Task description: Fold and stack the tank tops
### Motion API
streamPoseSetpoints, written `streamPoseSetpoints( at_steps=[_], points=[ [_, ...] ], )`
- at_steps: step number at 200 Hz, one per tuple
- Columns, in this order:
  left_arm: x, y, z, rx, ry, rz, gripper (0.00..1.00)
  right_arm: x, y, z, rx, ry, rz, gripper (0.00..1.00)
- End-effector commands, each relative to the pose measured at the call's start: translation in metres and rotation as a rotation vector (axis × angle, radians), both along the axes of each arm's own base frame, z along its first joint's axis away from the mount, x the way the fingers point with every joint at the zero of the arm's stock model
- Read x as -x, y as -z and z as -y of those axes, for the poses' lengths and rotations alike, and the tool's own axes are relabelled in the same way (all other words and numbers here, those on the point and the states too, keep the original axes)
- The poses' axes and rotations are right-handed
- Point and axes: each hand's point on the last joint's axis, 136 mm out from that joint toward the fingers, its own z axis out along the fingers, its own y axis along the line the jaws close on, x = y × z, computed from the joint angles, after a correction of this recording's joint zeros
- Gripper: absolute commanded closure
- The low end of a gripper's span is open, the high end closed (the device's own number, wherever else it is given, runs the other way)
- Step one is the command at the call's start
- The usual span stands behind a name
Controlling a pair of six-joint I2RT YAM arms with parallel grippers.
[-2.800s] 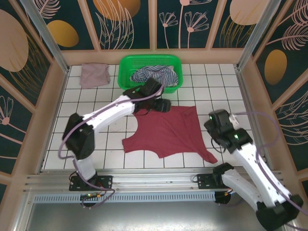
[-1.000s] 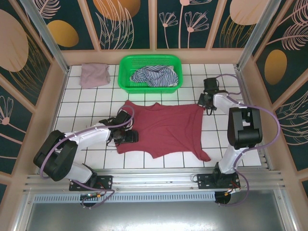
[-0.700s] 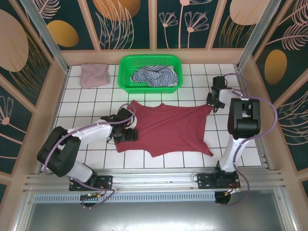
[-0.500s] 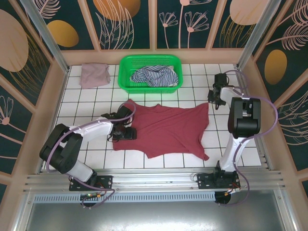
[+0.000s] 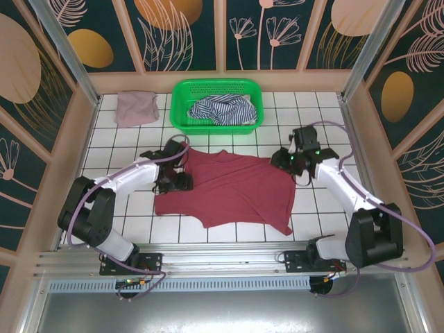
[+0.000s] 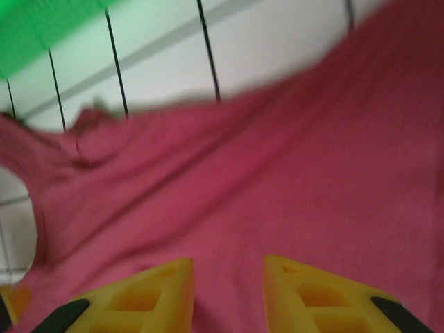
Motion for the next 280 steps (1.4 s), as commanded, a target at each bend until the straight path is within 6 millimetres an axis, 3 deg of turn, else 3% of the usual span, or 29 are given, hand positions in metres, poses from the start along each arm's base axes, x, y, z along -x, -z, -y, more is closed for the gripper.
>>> streamPoseSetpoints(
  at_steps=[1,19,23,37,54,73,113,150,186,236,253,280],
  points=[
    [-0.024,-0.01,0.022,0.056,0.024,0.009,0.31,0.038,0.03,-0.01,-0.069,0.071,-0.171,0.68],
    [-0.041,-0.012,0.032,0.074,0.046,0.035,0.31,0.048,0.041,-0.025,-0.079,0.042,-0.189,0.68],
    [-0.044,-0.003,0.033,0.066,0.048,0.023,0.31,0.051,0.044,-0.028,-0.079,0.036,-0.196,0.68],
    [-0.064,-0.002,0.045,0.093,0.057,0.074,0.31,0.063,0.056,-0.034,-0.068,0.028,-0.224,0.68],
    [-0.088,-0.003,0.06,0.12,0.085,0.114,0.31,0.074,0.076,-0.03,-0.038,0.037,-0.254,0.68],
    [-0.111,0.003,0.061,0.062,0.121,0.153,0.31,0.079,0.089,-0.024,-0.007,0.044,-0.27,0.68],
    [-0.15,0.01,0.05,0.013,0.137,0.204,0.31,0.081,0.102,0.002,0.12,0.063,-0.281,0.68],
    [-0.155,0.034,0.03,-0.049,0.148,0.164,0.31,0.082,0.106,0.038,0.219,0.134,-0.3,0.68],
    [-0.169,0.026,0.01,-0.046,0.104,0.184,0.31,0.089,0.111,0.07,0.271,0.188,-0.322,0.67],
    [-0.163,0.033,0.003,-0.044,0.108,0.17,0.31,0.043,0.074,0.067,0.26,0.128,-0.189,0.65],
    [-0.17,0.024,0.002,-0.049,0.102,0.193,0.31,0.021,0.055,0.052,0.19,0.099,-0.11,0.62],
    [-0.171,-0.003,0.004,-0.013,0.066,0.216,0.32,0.003,0.046,0.019,0.143,-0.01,-0.062,0.62]
  ],
)
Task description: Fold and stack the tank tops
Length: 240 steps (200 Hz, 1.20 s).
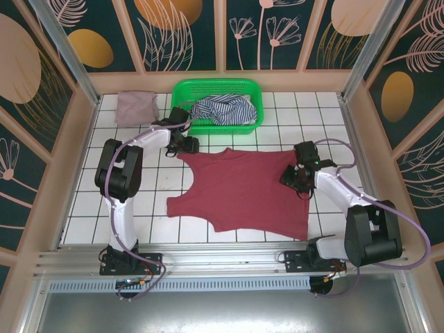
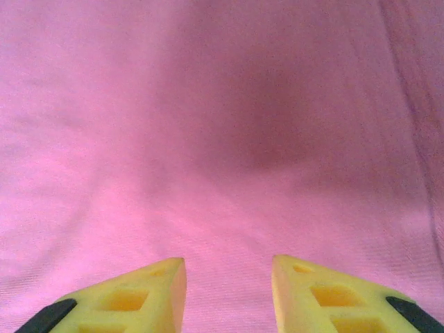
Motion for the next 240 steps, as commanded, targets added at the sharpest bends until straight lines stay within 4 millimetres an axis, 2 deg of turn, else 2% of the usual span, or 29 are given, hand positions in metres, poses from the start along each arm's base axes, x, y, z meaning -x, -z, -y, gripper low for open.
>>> streamPoseSetpoints(
  at_steps=[1,27,41,52,57,59,70,83,94,99,114,116,122,130,146,162,195,221,240],
  points=[
    [0.002,-0.026,0.0,0.025,-0.018,0.01,0.32,-0.016,-0.009,-0.029,-0.037,-0.122,0.043,0.61],
    [0.034,-0.049,0.002,0.081,-0.063,-0.026,0.33,-0.014,-0.013,-0.047,-0.053,-0.178,0.072,0.59],
    [0.061,-0.056,-0.006,0.071,-0.087,-0.061,0.32,-0.003,-0.014,-0.042,-0.061,-0.136,0.04,0.57],
    [0.088,-0.057,-0.009,0.087,-0.108,-0.114,0.32,0.015,-0.013,-0.039,-0.078,-0.081,-0.025,0.58],
    [0.103,-0.051,-0.01,0.088,-0.116,-0.155,0.32,0.026,-0.013,-0.038,-0.083,-0.06,-0.06,0.58],
    [0.108,-0.057,-0.011,0.096,-0.116,-0.149,0.32,0.03,-0.013,-0.037,-0.084,-0.049,-0.071,0.58],
    [0.14,-0.056,-0.015,0.084,-0.13,-0.199,0.32,0.055,-0.014,-0.033,-0.071,0.008,-0.135,0.57],
    [0.176,-0.054,-0.021,0.097,-0.154,-0.256,0.33,0.084,-0.019,-0.023,-0.048,0.086,-0.188,0.46],
    [0.201,-0.054,-0.02,0.136,-0.176,-0.297,0.33,0.106,-0.023,-0.015,-0.04,0.134,-0.226,0.44],
    [0.217,-0.047,-0.023,0.138,-0.185,-0.332,0.33,0.114,-0.024,-0.012,-0.042,0.155,-0.239,0.44],
    [0.247,-0.036,-0.031,0.126,-0.205,-0.388,0.34,0.139,-0.023,0.0,-0.03,0.219,-0.288,0.44],
    [0.251,-0.035,-0.032,0.124,-0.206,-0.395,0.34,0.141,-0.023,0.0,-0.034,0.218,-0.292,0.41],
    [0.26,-0.031,-0.036,0.115,-0.21,-0.411,0.34,0.145,-0.024,-0.001,-0.051,0.242,-0.295,0.25],
    [0.269,-0.025,-0.043,0.092,-0.217,-0.42,0.34,0.15,-0.023,0.002,-0.055,0.305,-0.31,0.2],
    [0.278,-0.013,-0.047,0.093,-0.226,-0.422,0.34,0.15,-0.021,0.008,-0.033,0.36,-0.315,0.2],
    [0.27,-0.006,-0.042,0.126,-0.234,-0.401,0.35,0.148,-0.014,0.015,-0.002,0.437,-0.327,0.19],
    [0.25,-0.003,-0.032,0.158,-0.23,-0.354,0.37,0.127,0.006,-0.007,-0.102,0.421,-0.305,0.25],
    [0.252,0.008,-0.031,0.156,-0.21,-0.364,0.45,0.13,0.027,-0.018,-0.134,0.396,-0.334,0.28],
    [0.253,0.019,-0.044,0.068,-0.196,-0.371,0.5,0.134,0.04,-0.02,-0.116,0.372,-0.358,0.28]
  ],
)
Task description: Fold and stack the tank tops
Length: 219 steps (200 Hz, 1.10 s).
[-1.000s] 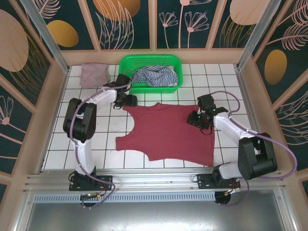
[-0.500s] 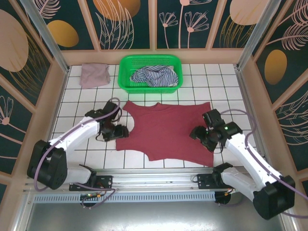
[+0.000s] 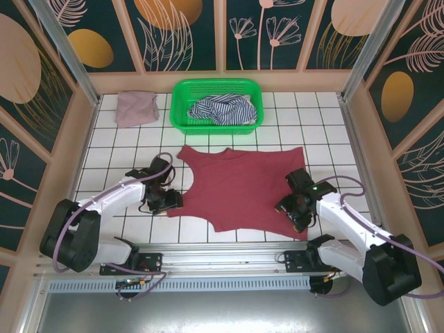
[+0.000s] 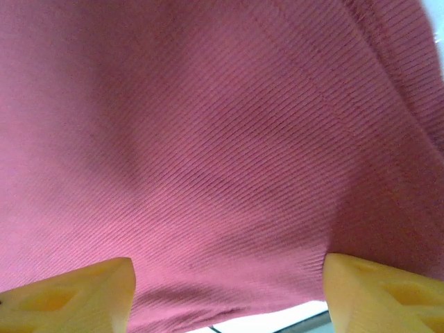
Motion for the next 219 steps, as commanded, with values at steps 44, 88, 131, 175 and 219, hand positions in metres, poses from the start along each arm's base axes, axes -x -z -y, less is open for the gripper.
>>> streamPoseSetpoints(
  at_steps=[44,88,131,175,219],
  points=[
    [-0.01,0.012,-0.013,-0.086,0.053,-0.006,0.81,-0.003,0.029,-0.014,0.012,-0.085,-0.017,0.29],
    [-0.014,0.017,-0.05,-0.174,0.009,-0.037,0.93,-0.014,0.032,-0.03,0.007,-0.137,-0.008,0.29],
    [-0.019,0.022,-0.074,-0.201,-0.093,-0.069,0.91,-0.02,0.026,-0.055,0.001,-0.21,-0.005,0.27],
    [-0.028,0.011,-0.083,-0.207,-0.116,-0.055,0.9,-0.018,-0.01,-0.051,0.018,-0.185,0.057,0.26],
    [-0.029,0.009,-0.078,-0.182,-0.113,-0.065,0.89,0.025,-0.024,-0.03,0.039,-0.159,-0.03,0.31]
  ],
)
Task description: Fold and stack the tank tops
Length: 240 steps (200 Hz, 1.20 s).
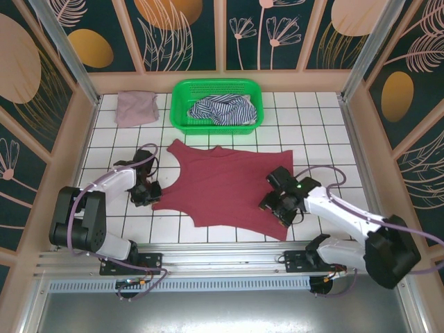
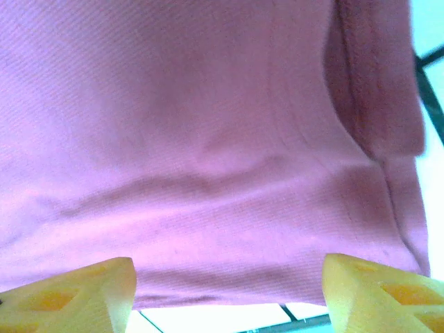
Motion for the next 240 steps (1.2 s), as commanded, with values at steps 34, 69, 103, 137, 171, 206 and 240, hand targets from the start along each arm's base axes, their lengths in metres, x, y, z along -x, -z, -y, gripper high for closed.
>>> streamPoseSetpoints(
  at_steps=[34,69,103,137,171,206,240],
  points=[
    [-0.002,-0.006,0.0,-0.004,0.027,-0.033,0.89,0.065,0.003,0.023,0.073,0.014,-0.177,0.38],
    [-0.003,-0.005,0.003,0.011,0.03,-0.037,0.88,0.069,0.017,0.024,0.065,0.058,-0.178,0.41],
    [-0.007,-0.007,0.004,0.015,0.037,-0.032,0.88,0.051,0.027,0.023,0.084,0.087,-0.124,0.42],
    [-0.007,-0.007,0.004,0.016,0.046,-0.029,0.89,0.057,0.039,0.028,0.088,0.093,-0.142,0.49],
    [-0.007,-0.008,0.004,0.017,0.045,-0.027,0.89,0.07,0.051,0.037,0.135,0.061,-0.19,0.54],
    [-0.001,-0.012,0.006,0.036,0.031,-0.021,0.92,0.06,0.043,0.035,0.131,0.07,-0.147,0.81],
    [-0.002,-0.025,0.002,0.018,0.017,0.003,1.0,0.062,0.03,0.041,0.133,0.089,-0.133,0.99]
  ],
)
